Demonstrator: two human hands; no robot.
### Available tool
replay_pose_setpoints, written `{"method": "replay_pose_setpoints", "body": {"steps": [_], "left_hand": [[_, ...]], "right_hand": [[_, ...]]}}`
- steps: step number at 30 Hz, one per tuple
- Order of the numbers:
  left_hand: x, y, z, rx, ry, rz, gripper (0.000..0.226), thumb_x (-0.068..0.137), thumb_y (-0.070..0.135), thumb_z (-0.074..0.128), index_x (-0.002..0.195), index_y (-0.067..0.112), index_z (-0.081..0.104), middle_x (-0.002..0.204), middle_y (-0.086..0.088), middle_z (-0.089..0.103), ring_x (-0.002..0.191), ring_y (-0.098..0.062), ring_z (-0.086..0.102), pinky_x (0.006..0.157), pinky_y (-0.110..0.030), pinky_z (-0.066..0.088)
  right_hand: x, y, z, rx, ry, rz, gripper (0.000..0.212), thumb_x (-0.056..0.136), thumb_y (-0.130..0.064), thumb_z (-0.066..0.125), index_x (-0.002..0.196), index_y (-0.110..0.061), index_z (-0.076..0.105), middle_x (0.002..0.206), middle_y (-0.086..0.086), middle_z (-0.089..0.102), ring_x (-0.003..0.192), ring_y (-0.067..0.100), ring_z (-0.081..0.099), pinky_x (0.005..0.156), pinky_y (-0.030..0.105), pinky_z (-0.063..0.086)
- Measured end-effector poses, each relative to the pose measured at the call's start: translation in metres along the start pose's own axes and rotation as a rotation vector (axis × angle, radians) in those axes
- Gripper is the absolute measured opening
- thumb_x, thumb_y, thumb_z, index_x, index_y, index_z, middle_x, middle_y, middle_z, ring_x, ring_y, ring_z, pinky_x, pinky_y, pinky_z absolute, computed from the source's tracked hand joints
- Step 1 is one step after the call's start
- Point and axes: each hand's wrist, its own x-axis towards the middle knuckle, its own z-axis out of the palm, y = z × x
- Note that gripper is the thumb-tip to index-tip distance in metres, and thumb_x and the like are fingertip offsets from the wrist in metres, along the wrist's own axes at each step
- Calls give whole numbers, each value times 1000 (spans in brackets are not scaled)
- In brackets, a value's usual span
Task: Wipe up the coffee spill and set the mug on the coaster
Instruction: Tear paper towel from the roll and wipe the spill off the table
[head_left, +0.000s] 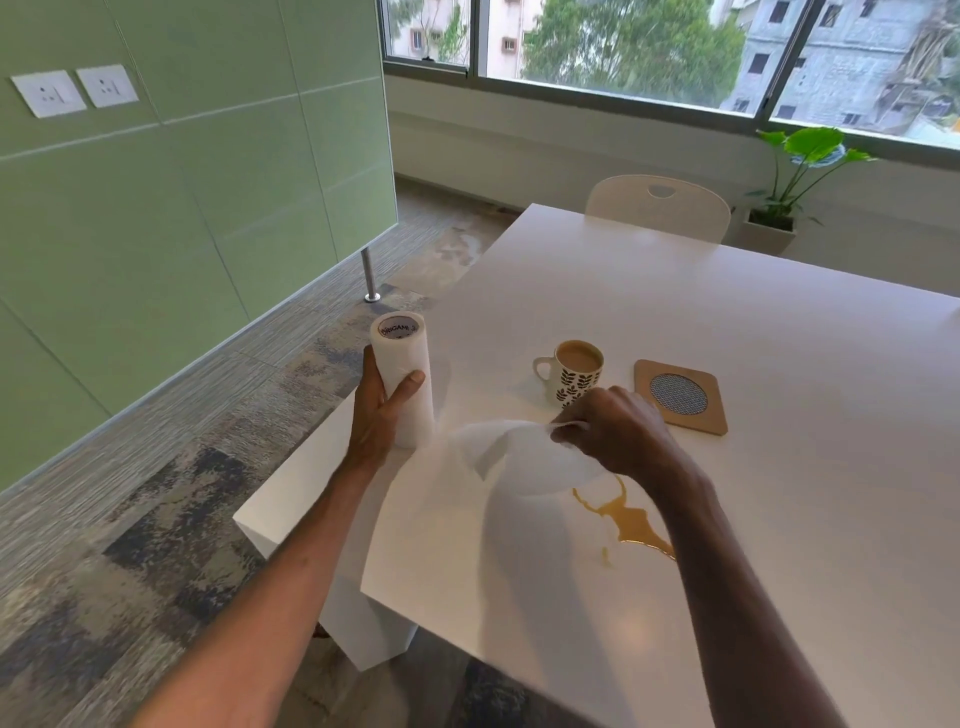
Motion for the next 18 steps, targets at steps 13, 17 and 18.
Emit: {"method": "replay_pose_setpoints", "body": {"steps": [13,17,18], "left_hand": [[0,-1,7,50,117,210,91,101,59,66,169,16,24,170,-4,39,158,-20,40,127,-36,38],[-1,20,21,304,226,659,100,94,63,66,167,5,29,170,-14,35,159,-40,35,128,-56,29],[-5,25,30,347,154,736,105,89,64,70,166,5,32,169,-15,37,157,-44,36,126,-63,29]], "right_hand": [[3,15,-63,126,54,72,26,90,-39,78,108,-19,79,97,3,76,84,26,71,62,32,52],[4,14,-75,114,76,98,30,87,-38,80,111,-19,80,102,4,78,86,27,72,72,37,60],[3,14,-78,111,75,107,31,87,-38,80,112,-19,80,104,5,78,88,29,72,80,44,63]]}}
